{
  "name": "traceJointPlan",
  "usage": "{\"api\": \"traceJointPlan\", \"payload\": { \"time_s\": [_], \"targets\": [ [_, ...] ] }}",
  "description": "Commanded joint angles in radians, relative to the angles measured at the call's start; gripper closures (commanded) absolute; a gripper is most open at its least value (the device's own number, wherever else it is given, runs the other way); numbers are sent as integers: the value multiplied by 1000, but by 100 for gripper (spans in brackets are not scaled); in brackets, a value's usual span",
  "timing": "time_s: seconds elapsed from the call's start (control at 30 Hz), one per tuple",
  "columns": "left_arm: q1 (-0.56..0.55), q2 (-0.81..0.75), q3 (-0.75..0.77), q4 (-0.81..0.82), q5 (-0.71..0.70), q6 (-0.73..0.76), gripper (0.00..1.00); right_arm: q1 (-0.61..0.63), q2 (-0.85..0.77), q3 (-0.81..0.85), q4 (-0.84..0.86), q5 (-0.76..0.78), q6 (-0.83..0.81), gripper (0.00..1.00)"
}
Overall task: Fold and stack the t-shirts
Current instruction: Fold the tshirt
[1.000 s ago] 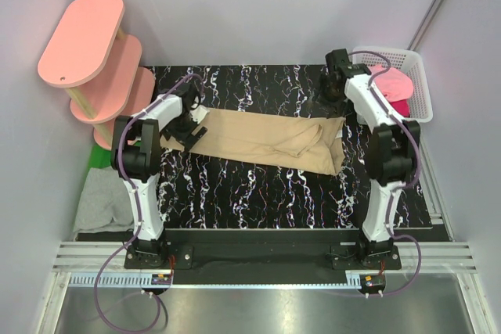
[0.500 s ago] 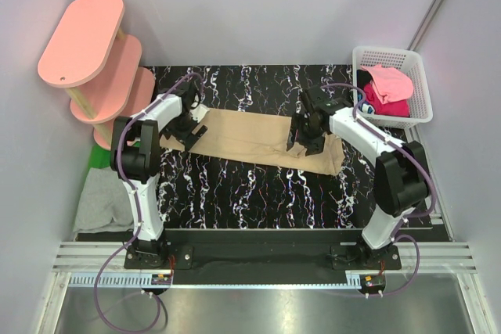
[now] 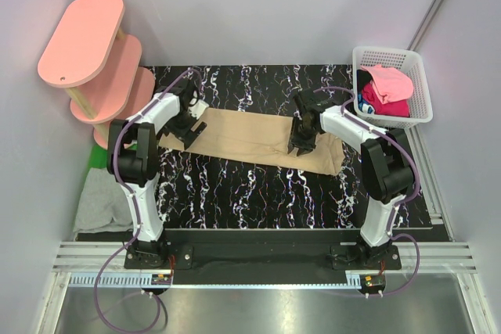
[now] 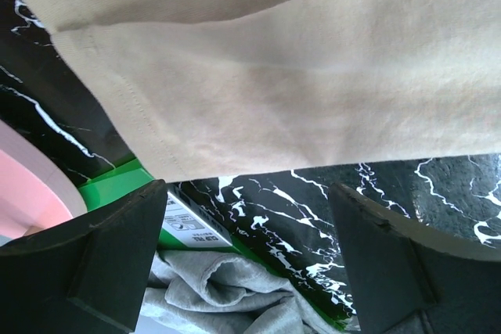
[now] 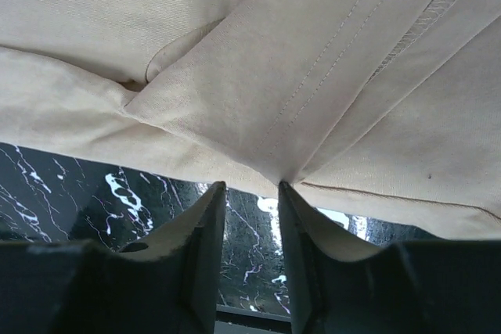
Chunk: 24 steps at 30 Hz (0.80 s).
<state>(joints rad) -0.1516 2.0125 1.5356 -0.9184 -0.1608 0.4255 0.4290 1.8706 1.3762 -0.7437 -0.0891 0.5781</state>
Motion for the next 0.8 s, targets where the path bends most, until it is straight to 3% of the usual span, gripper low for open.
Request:
{"api": "traceJointPlan", "payload": {
  "time_s": [0.0, 0.17, 0.77],
  "targets": [
    [0, -57, 3, 15, 10, 1, 10, -3, -8, 49, 24, 14, -3, 57],
    [0, -51, -6, 18, 15, 2, 10, -3, -19, 38, 17, 31, -14, 51],
    [1, -55, -2, 18, 10, 16, 11, -7, -34, 4, 6, 60, -43, 52]
  ]
}}
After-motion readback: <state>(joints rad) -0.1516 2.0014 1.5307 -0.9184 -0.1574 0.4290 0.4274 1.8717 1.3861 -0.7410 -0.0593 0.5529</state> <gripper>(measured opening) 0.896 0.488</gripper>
